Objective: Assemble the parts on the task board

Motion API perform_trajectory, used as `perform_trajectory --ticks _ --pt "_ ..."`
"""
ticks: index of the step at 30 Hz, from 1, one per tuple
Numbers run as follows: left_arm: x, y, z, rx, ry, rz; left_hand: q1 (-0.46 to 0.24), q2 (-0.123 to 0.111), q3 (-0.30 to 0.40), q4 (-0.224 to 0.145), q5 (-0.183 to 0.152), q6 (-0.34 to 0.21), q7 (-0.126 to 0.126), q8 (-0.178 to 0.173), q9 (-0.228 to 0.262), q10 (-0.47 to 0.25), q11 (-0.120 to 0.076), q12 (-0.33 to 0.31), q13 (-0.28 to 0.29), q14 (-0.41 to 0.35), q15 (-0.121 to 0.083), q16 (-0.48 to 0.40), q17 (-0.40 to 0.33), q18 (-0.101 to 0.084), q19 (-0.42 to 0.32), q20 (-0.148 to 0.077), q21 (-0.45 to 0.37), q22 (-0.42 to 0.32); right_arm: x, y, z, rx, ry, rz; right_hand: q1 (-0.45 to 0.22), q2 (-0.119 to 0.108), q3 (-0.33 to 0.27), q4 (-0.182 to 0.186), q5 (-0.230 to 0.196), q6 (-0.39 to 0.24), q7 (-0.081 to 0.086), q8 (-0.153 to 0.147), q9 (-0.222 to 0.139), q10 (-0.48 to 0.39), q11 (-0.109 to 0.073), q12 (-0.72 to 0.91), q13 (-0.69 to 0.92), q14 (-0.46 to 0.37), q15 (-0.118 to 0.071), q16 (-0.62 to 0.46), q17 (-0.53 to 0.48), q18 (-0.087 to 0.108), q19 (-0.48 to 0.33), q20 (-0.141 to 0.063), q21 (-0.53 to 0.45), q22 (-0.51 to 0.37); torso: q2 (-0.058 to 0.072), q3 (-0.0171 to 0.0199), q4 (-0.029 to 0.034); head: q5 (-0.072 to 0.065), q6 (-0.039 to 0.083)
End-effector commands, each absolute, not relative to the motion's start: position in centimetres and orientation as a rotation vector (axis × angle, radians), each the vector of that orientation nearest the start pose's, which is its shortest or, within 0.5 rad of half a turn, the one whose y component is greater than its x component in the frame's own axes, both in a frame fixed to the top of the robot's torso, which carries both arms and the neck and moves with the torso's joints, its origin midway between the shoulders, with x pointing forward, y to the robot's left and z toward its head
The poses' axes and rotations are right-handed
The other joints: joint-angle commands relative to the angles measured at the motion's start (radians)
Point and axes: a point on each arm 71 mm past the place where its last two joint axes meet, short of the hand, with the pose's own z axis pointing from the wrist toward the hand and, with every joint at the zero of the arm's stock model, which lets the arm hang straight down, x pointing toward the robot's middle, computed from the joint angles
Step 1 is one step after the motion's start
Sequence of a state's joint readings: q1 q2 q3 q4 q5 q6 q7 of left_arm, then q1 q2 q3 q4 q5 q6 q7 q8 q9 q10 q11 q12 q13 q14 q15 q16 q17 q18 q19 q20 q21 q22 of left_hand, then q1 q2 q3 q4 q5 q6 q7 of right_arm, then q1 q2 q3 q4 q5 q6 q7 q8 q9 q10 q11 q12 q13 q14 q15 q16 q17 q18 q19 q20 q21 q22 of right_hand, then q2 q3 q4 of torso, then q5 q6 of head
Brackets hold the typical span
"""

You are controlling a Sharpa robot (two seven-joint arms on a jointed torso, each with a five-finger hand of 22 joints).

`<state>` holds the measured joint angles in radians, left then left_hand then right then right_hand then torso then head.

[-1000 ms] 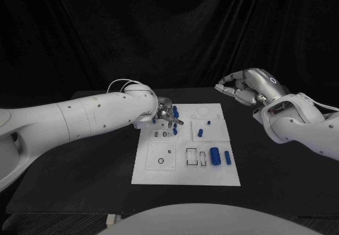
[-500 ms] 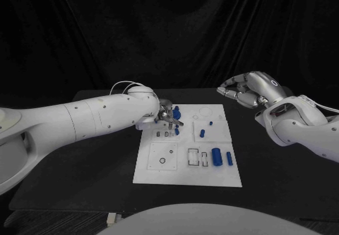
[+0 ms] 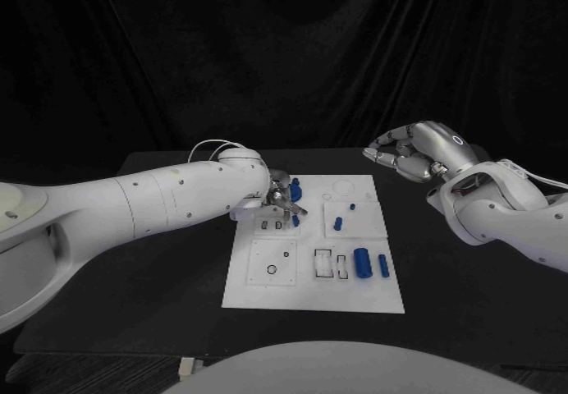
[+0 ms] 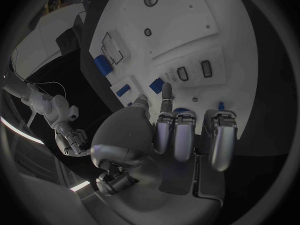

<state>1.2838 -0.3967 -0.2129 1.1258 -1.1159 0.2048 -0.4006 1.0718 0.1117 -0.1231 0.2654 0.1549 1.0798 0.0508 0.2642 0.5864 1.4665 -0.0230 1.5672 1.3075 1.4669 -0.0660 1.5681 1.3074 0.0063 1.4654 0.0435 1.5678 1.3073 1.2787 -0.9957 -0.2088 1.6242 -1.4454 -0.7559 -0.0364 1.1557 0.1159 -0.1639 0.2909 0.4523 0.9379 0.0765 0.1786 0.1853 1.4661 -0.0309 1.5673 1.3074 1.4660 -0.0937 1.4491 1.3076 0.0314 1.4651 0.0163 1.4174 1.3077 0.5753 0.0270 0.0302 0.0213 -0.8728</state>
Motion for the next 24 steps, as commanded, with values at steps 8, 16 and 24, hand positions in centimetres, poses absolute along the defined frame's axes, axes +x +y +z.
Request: perform_trajectory --ticks 8,16,24 --pt "52.16 9.49 -25.98 0.158 2.407 -0.372 0.011 -0.001 0.004 -0.005 0.005 0.016 -0.002 -0.009 -0.005 0.104 0.005 0.004 0.263 0.104 0.005 0.003 0.263 -0.006 0.105 0.008 0.003 0.264 45.58 -25.18 -17.39 -0.065 1.345 0.613 0.014 0.000 -0.005 -0.003 0.008 -0.002 0.000 -0.009 -0.003 0.105 0.008 0.004 0.263 0.063 0.006 0.003 0.010 0.007 0.055 0.005 -0.004 0.212 -0.001 0.0006 -0.0004 0.001 0.000" --pt "51.91 9.43 -26.22 0.166 2.423 -0.363 0.003 0.001 0.004 0.001 -0.005 0.025 -0.002 -0.017 -0.011 0.104 0.005 0.004 0.263 0.104 0.005 0.003 0.263 -0.006 0.105 0.009 0.003 0.264 45.65 -25.21 -17.51 -0.066 1.351 0.610 0.014 0.001 -0.005 -0.003 0.007 -0.004 0.000 -0.009 -0.003 0.105 0.008 0.004 0.263 0.063 0.006 0.003 0.009 0.008 0.054 0.005 -0.005 0.212 -0.001 0.0003 -0.0029 0.002 0.000" --pt "51.81 9.41 -26.57 0.178 2.450 -0.343 -0.001 0.002 0.004 0.003 -0.015 0.032 -0.002 -0.022 -0.013 0.104 0.005 0.004 0.263 0.104 0.005 0.003 0.263 -0.006 0.105 0.009 0.003 0.264 45.70 -25.24 -17.60 -0.068 1.355 0.608 0.014 0.001 -0.006 -0.002 0.007 -0.005 0.000 -0.010 -0.004 0.105 0.008 0.004 0.263 0.063 0.006 0.002 0.007 0.008 0.054 0.005 -0.005 0.212 -0.001 0.0000 -0.0026 -0.002 0.000"
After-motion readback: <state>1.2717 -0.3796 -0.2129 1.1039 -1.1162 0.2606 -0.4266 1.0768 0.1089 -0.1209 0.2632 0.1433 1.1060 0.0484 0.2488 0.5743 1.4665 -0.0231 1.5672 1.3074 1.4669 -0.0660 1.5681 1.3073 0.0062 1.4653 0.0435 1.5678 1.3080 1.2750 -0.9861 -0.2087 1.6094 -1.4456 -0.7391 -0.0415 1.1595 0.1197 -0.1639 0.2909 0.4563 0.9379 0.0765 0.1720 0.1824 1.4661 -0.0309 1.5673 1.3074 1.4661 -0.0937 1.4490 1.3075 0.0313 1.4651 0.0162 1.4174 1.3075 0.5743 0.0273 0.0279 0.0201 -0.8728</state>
